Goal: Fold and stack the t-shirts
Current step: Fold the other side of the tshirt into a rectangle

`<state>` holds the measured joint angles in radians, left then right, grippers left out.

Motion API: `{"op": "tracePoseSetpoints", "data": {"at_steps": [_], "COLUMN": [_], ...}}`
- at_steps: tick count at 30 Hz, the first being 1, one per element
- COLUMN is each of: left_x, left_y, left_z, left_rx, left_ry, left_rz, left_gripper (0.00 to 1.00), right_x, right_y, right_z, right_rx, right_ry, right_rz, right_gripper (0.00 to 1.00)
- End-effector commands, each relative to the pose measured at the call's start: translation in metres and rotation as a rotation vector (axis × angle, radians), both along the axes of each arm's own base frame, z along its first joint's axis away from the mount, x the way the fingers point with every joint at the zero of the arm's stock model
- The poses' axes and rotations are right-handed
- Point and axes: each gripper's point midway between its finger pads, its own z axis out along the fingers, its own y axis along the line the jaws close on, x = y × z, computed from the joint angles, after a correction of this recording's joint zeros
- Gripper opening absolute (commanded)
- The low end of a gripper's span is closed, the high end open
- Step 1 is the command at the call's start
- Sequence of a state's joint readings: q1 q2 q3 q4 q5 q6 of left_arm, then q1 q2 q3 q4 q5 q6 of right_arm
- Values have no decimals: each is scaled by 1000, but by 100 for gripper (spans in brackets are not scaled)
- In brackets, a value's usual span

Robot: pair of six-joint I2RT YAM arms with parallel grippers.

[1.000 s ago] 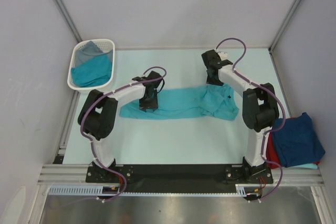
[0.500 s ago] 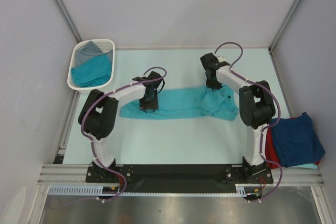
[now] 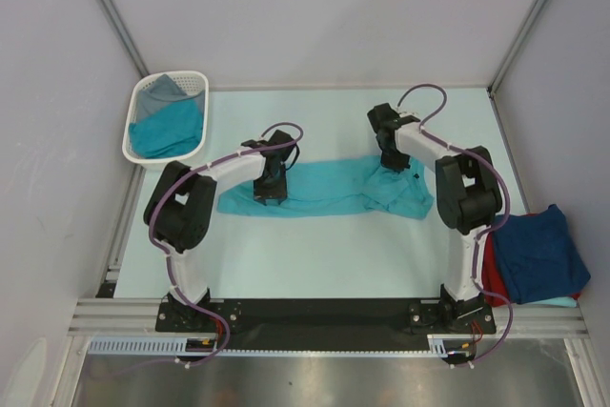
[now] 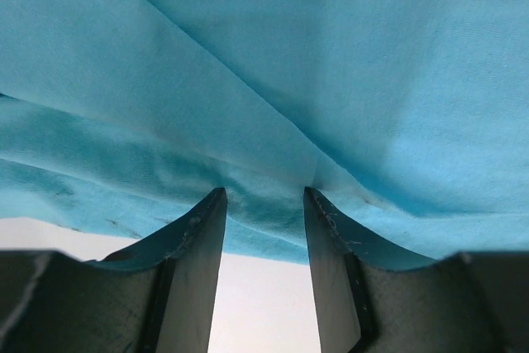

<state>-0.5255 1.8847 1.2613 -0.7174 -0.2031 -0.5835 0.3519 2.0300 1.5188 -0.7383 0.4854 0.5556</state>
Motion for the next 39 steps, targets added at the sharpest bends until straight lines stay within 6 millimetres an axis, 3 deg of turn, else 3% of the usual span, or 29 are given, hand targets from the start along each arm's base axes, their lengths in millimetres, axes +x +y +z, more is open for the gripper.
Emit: {"op": "tracePoseSetpoints", "data": {"at_steps": [1, 8, 15, 18, 19, 20, 23, 26, 28, 31, 34, 35, 39], "left_x": [13, 12, 12, 12, 12, 12, 12, 14, 14, 14, 14, 14, 14], "left_y": [-13, -12, -13, -15, -14, -14, -14, -15, -15, -14, -15, -15, -15], "left_z": [11, 10, 8, 8, 8, 8, 9, 9, 9, 10, 11, 10, 11], "left_rx": [-33, -31, -37, -40, -39, -38, -38, -41, -39, -37, -40, -39, -42], "left_ry": [-41, -38, -34, -33, -34, -33, -36, -41, -41, -44, -45, -44, -45], "left_rz": [-17, -19, -18, -21, -21, -22, -22, -22, -23, -21, -21, -21, -20], "left_gripper": [48, 48, 48, 47, 48, 48, 47, 47, 48, 47, 48, 48, 48], "right_x": [-10, -15, -25, -25, -16, -14, 2, 21, 30, 33, 30, 29, 18], "right_y": [-24, -46, -60, -55, -50, -44, -29, -12, 4, 18, 26, 29, 26], "right_z": [24, 37, 24, 20, 28, 31, 59, 102, 129, 135, 118, 113, 82], "right_rx": [-53, -69, -81, -56, -26, -10, 43, 87, 102, 108, 137, 150, 130], "right_ry": [-33, -75, -18, -26, -79, -92, -189, -310, -365, -357, -316, -302, -222], "right_rz": [-91, -159, -195, -181, -169, -136, -70, -17, 23, 48, 53, 53, 23], "right_gripper": [0, 0, 1, 22, 30, 46, 66, 74, 74, 64, 21, 0, 0]}}
